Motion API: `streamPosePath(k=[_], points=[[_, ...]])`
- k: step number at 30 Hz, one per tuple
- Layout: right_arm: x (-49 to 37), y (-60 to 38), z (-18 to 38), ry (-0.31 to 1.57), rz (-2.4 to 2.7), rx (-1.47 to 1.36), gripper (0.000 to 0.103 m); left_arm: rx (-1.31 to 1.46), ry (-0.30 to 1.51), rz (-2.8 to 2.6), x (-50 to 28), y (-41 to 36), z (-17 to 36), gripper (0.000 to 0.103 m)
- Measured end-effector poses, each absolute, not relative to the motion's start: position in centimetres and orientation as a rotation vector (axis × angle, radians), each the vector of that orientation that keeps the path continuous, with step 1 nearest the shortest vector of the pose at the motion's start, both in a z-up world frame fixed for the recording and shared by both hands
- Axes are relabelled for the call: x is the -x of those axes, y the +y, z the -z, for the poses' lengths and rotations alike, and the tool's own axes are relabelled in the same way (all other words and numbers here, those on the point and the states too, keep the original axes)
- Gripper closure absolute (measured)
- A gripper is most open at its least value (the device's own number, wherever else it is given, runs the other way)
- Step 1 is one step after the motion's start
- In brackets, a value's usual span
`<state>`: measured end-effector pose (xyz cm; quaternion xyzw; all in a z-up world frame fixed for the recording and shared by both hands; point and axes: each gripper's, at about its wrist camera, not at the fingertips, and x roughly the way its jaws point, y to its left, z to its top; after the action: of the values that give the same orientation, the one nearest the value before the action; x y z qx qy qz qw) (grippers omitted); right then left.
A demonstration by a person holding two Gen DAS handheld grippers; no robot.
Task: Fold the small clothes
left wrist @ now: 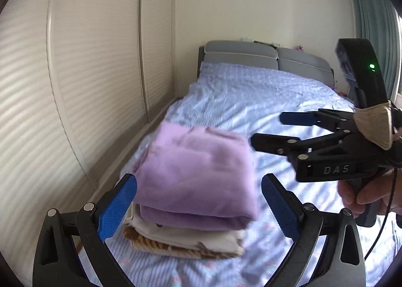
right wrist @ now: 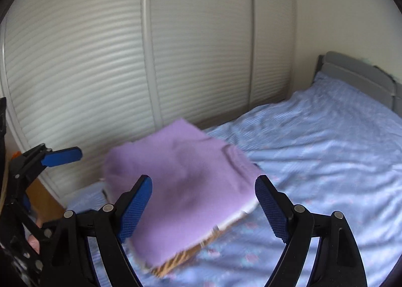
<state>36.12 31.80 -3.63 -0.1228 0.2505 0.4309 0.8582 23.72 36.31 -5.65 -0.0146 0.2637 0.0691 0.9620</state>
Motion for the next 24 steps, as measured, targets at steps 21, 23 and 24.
streamPosePath(k=[21,23,24], points=[[-9.5,-6.4,-6.4,0.325,-0.27,0.112,0.002,-0.004,0.483,0.015,-8.2,7.9,-2.9,0.001],[-7.6,-9.0,-6.2,0.337,-0.214,0.093,0.002,0.0,0.477,0.017,-7.4,6.3,-2.9,0.0],[-6.8,-10.0,-6.0,0.346,-0.186,0.086,0.002,0.003,0.475,0.012,-6.8,5.5,-2.8,0.0]])
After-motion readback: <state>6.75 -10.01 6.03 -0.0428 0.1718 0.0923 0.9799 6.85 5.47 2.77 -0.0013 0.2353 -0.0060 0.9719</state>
